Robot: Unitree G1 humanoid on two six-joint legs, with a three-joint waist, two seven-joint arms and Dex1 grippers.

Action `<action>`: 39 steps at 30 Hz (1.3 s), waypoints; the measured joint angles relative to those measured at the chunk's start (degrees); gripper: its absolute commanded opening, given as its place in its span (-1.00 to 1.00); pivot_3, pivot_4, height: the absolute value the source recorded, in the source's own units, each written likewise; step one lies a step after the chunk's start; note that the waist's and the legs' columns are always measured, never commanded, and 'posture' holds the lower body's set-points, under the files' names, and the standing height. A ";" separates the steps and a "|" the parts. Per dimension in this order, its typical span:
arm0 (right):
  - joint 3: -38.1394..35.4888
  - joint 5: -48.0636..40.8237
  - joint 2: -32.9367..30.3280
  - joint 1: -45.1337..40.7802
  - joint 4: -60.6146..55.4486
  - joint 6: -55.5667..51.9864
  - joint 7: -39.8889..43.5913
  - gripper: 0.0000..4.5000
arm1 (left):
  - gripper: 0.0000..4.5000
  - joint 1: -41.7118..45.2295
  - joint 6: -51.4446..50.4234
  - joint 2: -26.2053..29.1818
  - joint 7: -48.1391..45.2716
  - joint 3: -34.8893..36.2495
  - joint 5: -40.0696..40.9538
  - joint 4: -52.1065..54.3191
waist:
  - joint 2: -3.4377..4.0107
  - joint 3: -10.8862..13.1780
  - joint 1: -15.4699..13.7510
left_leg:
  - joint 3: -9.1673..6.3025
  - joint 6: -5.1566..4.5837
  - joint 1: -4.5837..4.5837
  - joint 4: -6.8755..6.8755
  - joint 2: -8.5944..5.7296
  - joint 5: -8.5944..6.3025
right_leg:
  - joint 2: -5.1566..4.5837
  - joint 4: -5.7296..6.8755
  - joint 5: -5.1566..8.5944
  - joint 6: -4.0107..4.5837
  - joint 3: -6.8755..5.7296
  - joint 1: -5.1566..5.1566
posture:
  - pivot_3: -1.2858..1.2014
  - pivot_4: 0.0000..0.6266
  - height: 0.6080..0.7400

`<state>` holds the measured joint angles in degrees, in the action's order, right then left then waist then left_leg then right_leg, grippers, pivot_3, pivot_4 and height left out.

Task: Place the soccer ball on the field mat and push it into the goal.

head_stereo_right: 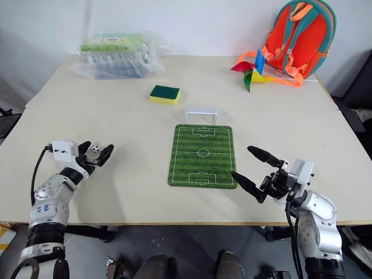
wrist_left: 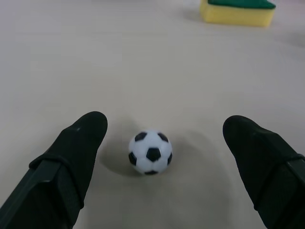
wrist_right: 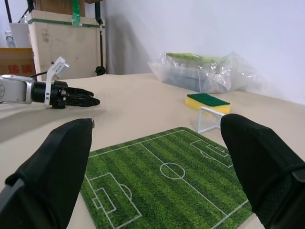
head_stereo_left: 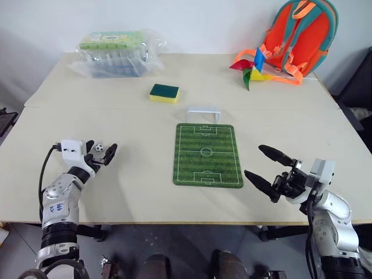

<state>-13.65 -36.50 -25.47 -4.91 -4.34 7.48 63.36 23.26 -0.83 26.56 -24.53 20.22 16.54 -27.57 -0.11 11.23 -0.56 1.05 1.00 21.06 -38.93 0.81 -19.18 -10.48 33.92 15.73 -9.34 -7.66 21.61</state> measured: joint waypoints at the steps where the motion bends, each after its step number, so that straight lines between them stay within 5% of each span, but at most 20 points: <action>1: 0.00 0.04 0.18 0.00 -0.11 0.00 -0.27 1.00 | 0.59 0.34 0.60 -0.23 0.18 -0.06 -0.22 -0.48 | 0.00 0.00 -0.18 | 0.00 0.00 0.00 -0.01 0.01 0.00 | 0.00 0.00 0.00 0.00 0.00 0.00 | 0.03 -0.52 1.00; 10: 0.02 0.82 0.91 1.42 -0.60 0.21 -1.65 1.00 | -0.63 0.47 0.93 -0.46 -0.20 -1.02 -0.62 -0.22 | 0.00 0.00 -0.76 | 0.02 -0.01 -0.01 -0.01 0.01 -0.01 | 0.01 0.01 0.00 0.00 0.02 0.00 | 0.03 -0.52 1.00; 14: -0.48 0.80 -0.11 1.48 -0.58 0.53 -0.80 1.00 | -0.63 -0.11 -0.33 0.87 -2.92 -1.18 -0.17 0.69 | 0.00 0.00 -0.69 | 0.04 -0.01 0.01 0.00 0.01 -0.01 | 0.01 0.00 0.00 0.00 0.02 0.02 | 0.03 -0.52 1.00; 19: -4.63 -0.83 -5.54 2.16 -0.07 0.26 2.28 1.00 | -0.63 0.81 -2.54 3.76 -18.43 -6.40 3.78 8.76 | 0.00 0.01 -1.19 | 0.02 -0.04 0.11 -0.06 0.00 -0.02 | 0.00 -0.03 -0.01 -0.01 0.00 0.04 | 0.03 -0.52 1.00; 27: -13.39 -2.61 -14.91 11.02 2.75 0.36 11.48 1.00 | -0.63 11.85 -9.34 3.28 -37.97 -27.31 1.42 18.07 | 0.02 0.02 -1.16 | 0.15 -0.10 0.08 -0.04 -0.03 -0.05 | 0.00 -0.10 -0.03 -0.05 0.05 -0.02 | 0.03 -0.52 1.00; 31: -16.42 -3.43 -15.70 15.92 2.27 0.78 14.44 1.00 | -0.63 14.04 -10.21 -3.90 -38.66 -37.54 -4.00 16.68 | 0.02 0.02 -0.87 | 0.21 -0.18 0.07 -0.08 -0.01 -0.09 | 0.01 -0.18 -0.07 -0.13 0.12 -0.03 | 0.03 -0.52 1.00; 39: -16.94 -3.81 -11.53 22.88 -3.13 1.24 12.84 1.00 | -0.63 13.87 -9.02 -9.83 -33.63 -41.80 -10.52 13.40 | 0.04 0.03 -0.99 | 0.28 -0.22 0.06 -0.19 -0.01 -0.11 | 0.02 -0.25 -0.12 -0.19 0.29 -0.03 | 0.03 -0.52 1.00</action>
<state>-30.59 -40.31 -37.00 17.97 -7.47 8.71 76.20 37.12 -9.85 16.73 -58.16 -21.58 6.01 -14.17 -0.07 11.25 -1.55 1.32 0.78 21.12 -39.12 0.80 -19.29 -10.46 33.67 15.61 -9.53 -7.37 21.59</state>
